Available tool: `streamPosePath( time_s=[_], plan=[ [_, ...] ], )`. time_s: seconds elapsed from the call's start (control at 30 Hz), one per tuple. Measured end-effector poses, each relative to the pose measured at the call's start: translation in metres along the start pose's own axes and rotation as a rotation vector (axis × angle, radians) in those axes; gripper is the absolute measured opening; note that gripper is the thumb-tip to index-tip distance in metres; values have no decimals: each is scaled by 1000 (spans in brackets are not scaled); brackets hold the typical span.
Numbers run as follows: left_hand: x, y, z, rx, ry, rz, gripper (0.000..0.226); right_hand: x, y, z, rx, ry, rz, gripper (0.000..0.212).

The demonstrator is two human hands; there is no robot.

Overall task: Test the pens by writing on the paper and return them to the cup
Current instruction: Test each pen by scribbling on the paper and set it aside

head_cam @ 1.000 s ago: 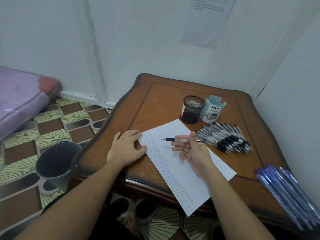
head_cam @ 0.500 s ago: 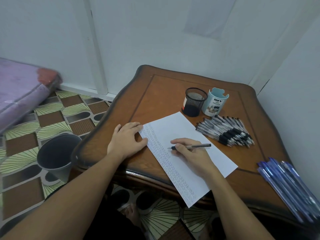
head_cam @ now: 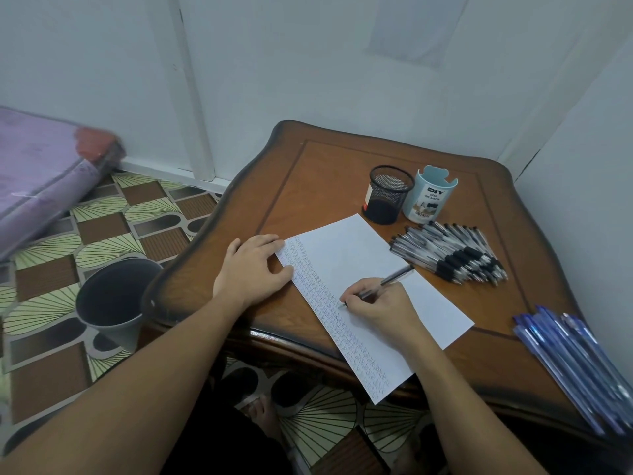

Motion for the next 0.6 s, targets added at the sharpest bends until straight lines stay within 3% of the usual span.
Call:
streamPosePath(
  time_s=[0.47,0.6],
  plan=[
    [-1,-1,1,2,-7,-2,67,-2,1,-1,6,-4,36,18],
    [-1,-1,0,0,-1,-11,58,-1,0,-2,-4,11,35,15]
  ],
)
Point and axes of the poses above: each hand's wrist, its own x-axis away from the middle knuckle, its own y-axis out of the back of the hand, z = x × y, the point moved 3 cm from there along -x, towards the middle knuckle, and after that the axes turned 15 degrees about -x, right-handed, at the moved point
